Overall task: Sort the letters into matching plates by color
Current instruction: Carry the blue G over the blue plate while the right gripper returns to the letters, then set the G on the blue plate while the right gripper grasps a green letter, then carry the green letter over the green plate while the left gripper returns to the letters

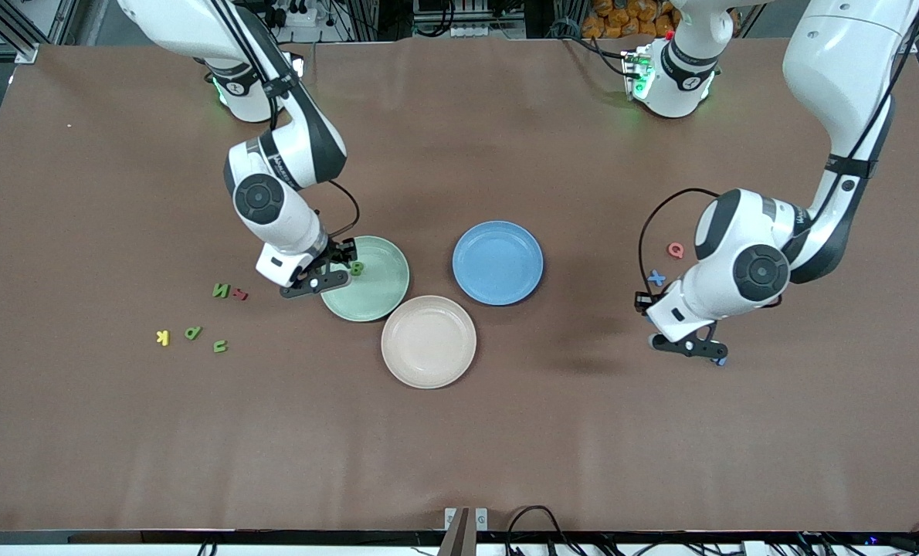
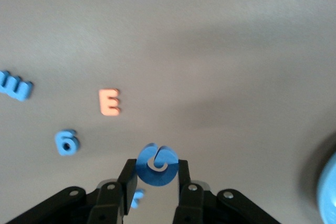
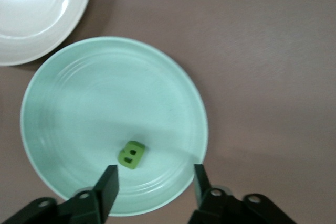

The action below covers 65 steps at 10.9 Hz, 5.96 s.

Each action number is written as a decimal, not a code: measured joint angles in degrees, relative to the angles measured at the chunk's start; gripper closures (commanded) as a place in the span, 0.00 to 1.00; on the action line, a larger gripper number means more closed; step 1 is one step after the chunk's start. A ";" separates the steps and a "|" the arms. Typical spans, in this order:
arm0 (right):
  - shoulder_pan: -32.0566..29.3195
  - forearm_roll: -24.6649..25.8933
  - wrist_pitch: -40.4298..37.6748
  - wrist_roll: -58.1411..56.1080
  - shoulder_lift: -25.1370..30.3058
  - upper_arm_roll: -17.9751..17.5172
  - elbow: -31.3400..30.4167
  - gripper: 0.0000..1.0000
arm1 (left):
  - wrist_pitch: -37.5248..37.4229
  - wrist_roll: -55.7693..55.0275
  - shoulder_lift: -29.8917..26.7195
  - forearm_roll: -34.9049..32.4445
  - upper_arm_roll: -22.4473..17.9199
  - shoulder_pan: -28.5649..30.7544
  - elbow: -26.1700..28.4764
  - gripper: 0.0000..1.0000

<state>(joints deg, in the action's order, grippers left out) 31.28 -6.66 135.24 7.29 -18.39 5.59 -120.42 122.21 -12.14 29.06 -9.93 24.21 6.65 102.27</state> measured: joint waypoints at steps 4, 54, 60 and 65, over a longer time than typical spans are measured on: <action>-0.51 0.43 -2.33 -1.22 0.19 4.65 0.97 0.00 | -1.85 -4.18 -1.11 0.00 2.10 -0.01 1.87 1.00; -27.71 9.25 8.30 -25.59 -14.67 -2.09 11.52 0.79 | 7.18 -45.82 4.75 -7.85 5.05 -15.98 0.14 0.00; -27.55 6.62 2.81 -13.05 -11.59 -5.18 10.72 0.79 | -3.69 -27.21 -2.93 -8.75 4.75 -3.82 -0.09 0.00; -23.08 4.82 -0.12 1.44 -10.28 -7.25 9.63 0.79 | -5.02 -18.74 -3.73 -11.48 4.71 3.92 0.11 0.00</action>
<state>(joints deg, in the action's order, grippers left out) 8.21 -1.84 135.12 8.74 -28.67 -1.66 -110.80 117.19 -30.87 25.33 -21.41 28.92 10.57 102.38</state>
